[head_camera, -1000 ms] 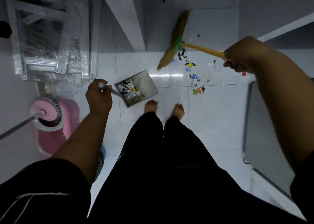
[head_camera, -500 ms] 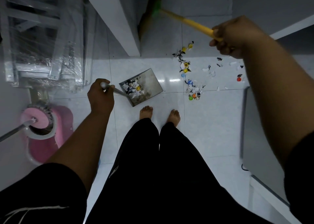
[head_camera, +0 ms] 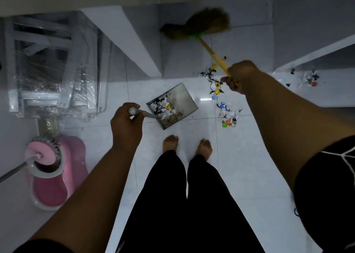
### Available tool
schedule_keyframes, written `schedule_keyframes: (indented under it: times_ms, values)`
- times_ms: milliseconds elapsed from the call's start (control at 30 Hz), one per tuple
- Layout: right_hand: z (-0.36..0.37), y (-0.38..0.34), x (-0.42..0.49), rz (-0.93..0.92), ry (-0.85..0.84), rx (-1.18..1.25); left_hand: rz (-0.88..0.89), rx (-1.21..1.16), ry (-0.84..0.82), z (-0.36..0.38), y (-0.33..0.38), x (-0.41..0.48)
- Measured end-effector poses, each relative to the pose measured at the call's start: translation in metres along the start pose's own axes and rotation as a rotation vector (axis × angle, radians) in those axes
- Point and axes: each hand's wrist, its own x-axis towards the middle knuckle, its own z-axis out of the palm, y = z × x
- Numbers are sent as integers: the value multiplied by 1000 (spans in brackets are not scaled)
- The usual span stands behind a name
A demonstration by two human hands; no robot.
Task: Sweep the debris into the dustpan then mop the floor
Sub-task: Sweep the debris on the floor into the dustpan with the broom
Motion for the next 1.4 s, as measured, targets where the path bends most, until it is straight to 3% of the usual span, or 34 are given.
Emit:
schedule_keyframes:
  times_ms: [267, 367, 500, 733, 967, 1067, 1167, 1267, 1400]
  values:
    - [-85, 138, -27, 82, 145, -100, 10, 42, -80, 1, 15, 7]
    - [-118, 171, -65, 12, 169, -99, -1, 55, -114, -1, 18, 6]
    - [-128, 186, -113, -122, 106, 88, -6, 68, -117, -2, 20, 9]
    - [-60, 117, -77, -256, -38, 341, 55, 41, -72, 3, 16, 23]
    - [47, -7, 29, -279, -154, 366, 158, 64, -65, 11, 24, 50]
    - [82, -33, 67, -267, -159, 199, 157, 74, -56, 13, 19, 60]
    - [93, -29, 87, -228, -53, -82, 175, 86, -53, 13, 18, 63]
    - [77, 10, 91, -246, 79, -373, 165, 91, -60, 13, 19, 65]
    - [14, 88, 70, -315, 131, -747, 129, 115, -44, 8, 20, 65]
